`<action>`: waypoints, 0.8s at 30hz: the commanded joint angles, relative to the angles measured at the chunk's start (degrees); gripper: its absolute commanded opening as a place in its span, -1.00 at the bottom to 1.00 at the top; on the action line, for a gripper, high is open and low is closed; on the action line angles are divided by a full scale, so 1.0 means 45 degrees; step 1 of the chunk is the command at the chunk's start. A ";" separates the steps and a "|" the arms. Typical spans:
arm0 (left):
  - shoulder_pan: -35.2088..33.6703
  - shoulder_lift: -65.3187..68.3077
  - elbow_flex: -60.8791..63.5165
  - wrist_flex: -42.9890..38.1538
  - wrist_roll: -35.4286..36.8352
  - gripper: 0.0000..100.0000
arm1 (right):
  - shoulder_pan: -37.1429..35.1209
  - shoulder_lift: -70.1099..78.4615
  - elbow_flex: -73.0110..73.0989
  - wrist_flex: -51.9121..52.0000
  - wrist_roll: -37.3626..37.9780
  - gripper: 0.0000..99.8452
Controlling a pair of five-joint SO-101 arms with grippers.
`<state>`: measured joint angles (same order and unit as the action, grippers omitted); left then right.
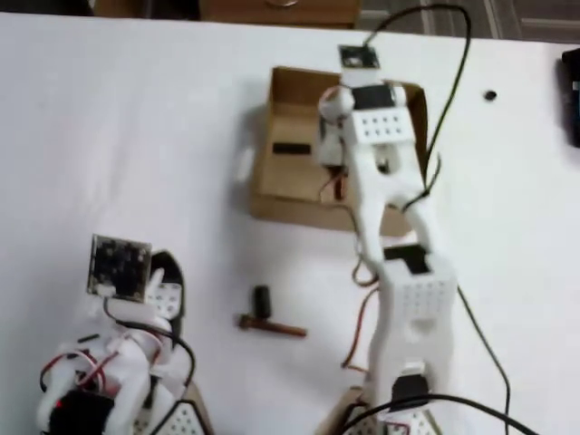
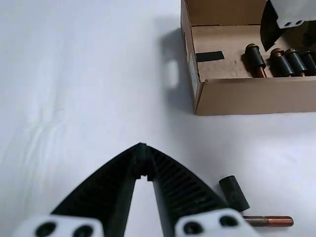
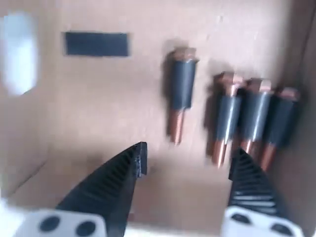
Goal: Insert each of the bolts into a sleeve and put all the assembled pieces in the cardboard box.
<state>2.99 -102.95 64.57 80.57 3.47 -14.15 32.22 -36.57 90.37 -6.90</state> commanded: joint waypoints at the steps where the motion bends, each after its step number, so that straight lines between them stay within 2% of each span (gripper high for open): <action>1: -0.0059 -0.0293 -0.0029 0.0059 0.0000 -0.96 | -0.0557 -0.2491 -0.0469 0.1162 -0.0117 -0.49; 11: -0.0059 -0.0293 -0.0029 0.0039 0.0000 -0.96 | -0.1807 -0.7648 0.0195 0.2393 -0.0137 -0.49; 19: -0.0156 -0.0293 -0.0049 0.0039 0.0020 -0.96 | -0.4054 -1.3138 0.4845 0.2393 -0.0137 -0.49; 24: -0.0156 -0.0293 -0.0029 -0.0020 0.0020 -0.96 | -0.4308 -1.5443 0.8205 0.2393 -0.0137 -0.49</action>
<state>2.81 -102.95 64.57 80.57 3.47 -33.05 -31.43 -6.51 100.04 -6.90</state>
